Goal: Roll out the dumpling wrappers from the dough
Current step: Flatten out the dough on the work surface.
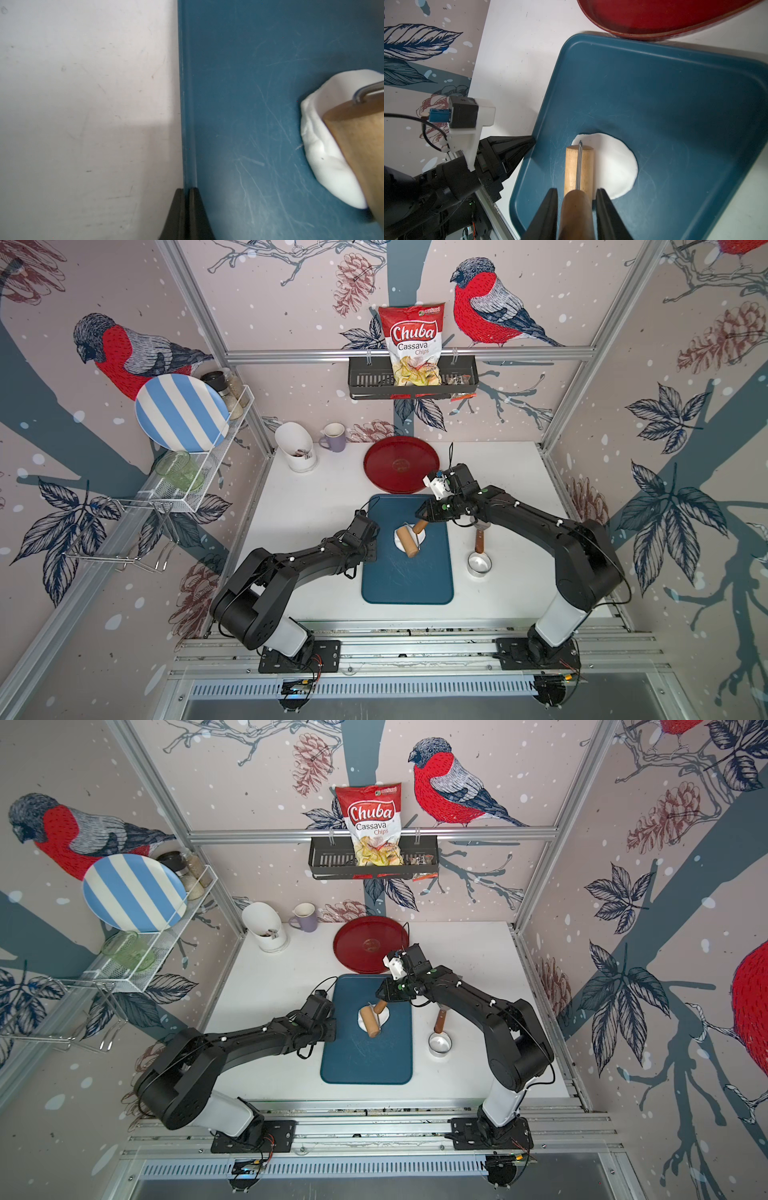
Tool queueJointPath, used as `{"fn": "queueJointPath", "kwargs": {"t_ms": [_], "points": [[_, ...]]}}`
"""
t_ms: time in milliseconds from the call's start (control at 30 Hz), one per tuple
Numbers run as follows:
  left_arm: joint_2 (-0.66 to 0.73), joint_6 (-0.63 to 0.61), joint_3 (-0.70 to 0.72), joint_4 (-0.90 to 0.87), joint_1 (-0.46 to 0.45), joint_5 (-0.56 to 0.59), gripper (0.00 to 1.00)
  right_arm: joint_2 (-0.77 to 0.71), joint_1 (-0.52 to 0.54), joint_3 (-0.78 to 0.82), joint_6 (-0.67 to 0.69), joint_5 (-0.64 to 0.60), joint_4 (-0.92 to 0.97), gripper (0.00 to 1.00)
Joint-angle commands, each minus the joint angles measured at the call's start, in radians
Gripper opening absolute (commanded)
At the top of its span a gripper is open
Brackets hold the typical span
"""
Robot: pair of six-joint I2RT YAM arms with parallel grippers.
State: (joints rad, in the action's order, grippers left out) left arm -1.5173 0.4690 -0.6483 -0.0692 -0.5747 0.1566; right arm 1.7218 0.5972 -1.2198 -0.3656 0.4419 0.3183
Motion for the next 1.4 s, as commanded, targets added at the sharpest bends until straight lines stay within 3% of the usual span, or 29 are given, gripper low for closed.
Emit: {"fn": "queueJointPath", "kwargs": {"t_ms": [0, 567, 1367], "points": [[-0.015, -0.025, -0.002, -0.026, -0.002, -0.016, 0.00, -0.008, 0.015, 0.019, -0.053, -0.015, -0.062, 0.00], [-0.030, -0.033, -0.001, -0.024, -0.002, -0.017, 0.00, -0.024, 0.099, 0.047, -0.092, -0.197, -0.005, 0.00], [-0.034, -0.018, -0.001, -0.052, -0.002, 0.008, 0.00, -0.089, 0.053, 0.043, -0.171, -0.172, -0.158, 0.00]]}}
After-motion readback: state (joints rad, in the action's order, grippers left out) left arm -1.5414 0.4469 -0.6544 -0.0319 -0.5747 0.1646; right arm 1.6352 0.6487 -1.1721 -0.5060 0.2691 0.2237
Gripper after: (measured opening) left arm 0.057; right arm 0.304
